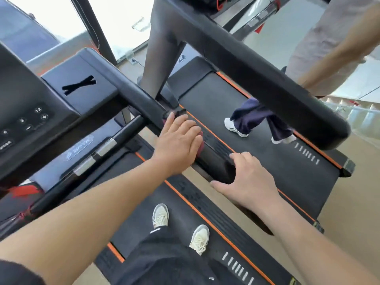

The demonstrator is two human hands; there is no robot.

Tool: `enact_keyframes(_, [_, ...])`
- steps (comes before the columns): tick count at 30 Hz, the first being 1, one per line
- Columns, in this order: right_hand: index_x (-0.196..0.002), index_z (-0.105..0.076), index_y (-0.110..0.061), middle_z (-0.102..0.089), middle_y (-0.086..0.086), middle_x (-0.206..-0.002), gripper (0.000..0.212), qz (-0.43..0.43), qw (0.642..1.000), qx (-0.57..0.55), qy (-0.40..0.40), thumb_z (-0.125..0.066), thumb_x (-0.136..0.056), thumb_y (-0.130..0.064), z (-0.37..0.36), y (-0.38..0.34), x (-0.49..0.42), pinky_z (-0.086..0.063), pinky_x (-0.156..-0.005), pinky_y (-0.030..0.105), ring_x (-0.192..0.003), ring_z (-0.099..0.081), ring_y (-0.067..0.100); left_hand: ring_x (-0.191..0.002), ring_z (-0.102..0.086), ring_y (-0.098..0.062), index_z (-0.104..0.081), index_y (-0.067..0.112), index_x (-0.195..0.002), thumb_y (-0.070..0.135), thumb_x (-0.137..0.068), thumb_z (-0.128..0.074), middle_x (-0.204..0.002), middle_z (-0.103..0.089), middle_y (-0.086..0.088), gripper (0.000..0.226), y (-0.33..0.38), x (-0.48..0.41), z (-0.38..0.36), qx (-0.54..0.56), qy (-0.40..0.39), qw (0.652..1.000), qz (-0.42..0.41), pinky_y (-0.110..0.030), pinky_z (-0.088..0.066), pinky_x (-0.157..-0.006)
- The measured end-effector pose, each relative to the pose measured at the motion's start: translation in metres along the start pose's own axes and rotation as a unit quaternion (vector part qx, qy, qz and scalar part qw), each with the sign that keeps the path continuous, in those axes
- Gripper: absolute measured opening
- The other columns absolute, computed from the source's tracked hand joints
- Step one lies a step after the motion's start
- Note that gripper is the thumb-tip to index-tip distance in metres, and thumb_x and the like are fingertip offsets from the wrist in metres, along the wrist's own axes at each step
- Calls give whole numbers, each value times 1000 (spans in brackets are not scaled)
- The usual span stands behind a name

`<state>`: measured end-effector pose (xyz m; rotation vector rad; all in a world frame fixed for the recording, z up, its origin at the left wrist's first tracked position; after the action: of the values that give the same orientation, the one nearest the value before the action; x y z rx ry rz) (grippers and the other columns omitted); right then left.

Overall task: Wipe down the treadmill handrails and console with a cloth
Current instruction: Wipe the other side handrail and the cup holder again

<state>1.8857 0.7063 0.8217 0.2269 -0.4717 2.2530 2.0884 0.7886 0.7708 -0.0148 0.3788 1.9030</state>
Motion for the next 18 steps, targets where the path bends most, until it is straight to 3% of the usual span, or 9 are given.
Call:
enact_keyframes(3, [-126, -53, -24, -55, -5, -123, 80, 6, 1000, -11, -2, -68, -67, -74, 3, -13, -17, -50, -94, 39, -123, -51, 19, -142, -43, -26, -59, 22, -140, 38, -108, -39, -143, -57, 2, 42, -10, 12, 9, 10, -50, 982, -181, -48, -14, -127])
enact_keyframes(5, [-126, -53, -25, -55, -6, -122, 81, -14, 999, -12, -30, -68, -65, -76, 2, -15, -22, -50, -94, 39, -123, -52, 17, -143, -41, -23, -55, 24, -144, 41, -109, -37, -146, -54, 4, 43, -36, -2, 17, -3, -86, 970, -225, -44, -11, -128])
enact_keyframes(7, [-124, -53, -25, -53, -7, -119, 77, -19, 999, 1, -47, -70, -66, -73, -3, -16, -23, -50, -88, 38, -121, -51, 16, -144, -39, -21, -56, 27, -142, 43, -109, -32, -144, -55, 6, 44, -66, -21, 20, -23, -70, 985, -155, -45, -12, -128])
enact_keyframes(9, [-119, -53, -25, -51, -7, -114, 71, -19, 999, 13, -41, -70, -68, -71, -6, -18, -23, -50, -83, 37, -116, -51, 16, -148, -35, -21, -59, 28, -137, 42, -109, -29, -143, -56, 6, 44, -88, -30, 22, -25, -15, 1000, -8, -48, -11, -128])
enact_keyframes(11, [-116, -53, -23, -51, -6, -114, 69, -17, 999, 35, -33, -70, -68, -69, -7, -21, -24, -52, -82, 38, -115, -52, 17, -151, -29, -23, -62, 26, -135, 40, -108, -30, -146, -54, 4, 44, -75, -32, 15, -13, 38, 991, 129, -47, -5, -128])
enact_keyframes(13, [-116, -53, -21, -52, -4, -114, 69, -14, 998, 59, -30, -70, -68, -68, -9, -23, -26, -53, -82, 38, -114, -53, 20, -153, -25, -26, -62, 23, -134, 38, -108, -32, -148, -51, 2, 42, -45, -23, 5, 19, 61, 982, 180, -48, -1, -128])
enact_keyframes(15, [-113, -53, -21, -51, -4, -111, 67, -17, 998, 61, -23, -70, -68, -68, -11, -24, -27, -51, -79, 37, -112, -54, 20, -152, -28, -29, -61, 23, -135, 37, -108, -35, -147, -52, 2, 40, -28, -5, -3, 37, 49, 994, 90, -51, -4, -128])
enact_keyframes(18, [-111, -55, -21, -52, -5, -108, 67, -18, 998, 55, -17, -70, -66, -68, -13, -23, -28, -51, -77, 36, -108, -55, 20, -149, -36, -29, -55, 23, -145, 41, -109, -33, -151, -51, -1, 46, -66, 3, 10, -19, -28, 992, -125, -50, -12, -128])
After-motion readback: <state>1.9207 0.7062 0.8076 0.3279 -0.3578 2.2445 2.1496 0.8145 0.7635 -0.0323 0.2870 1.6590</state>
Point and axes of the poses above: each hand's wrist, its own x-axis away from the middle knuckle, its own z-axis out of the back of the hand, y = z × x, the point moved 1 cm from there along -x, towards the middle knuckle
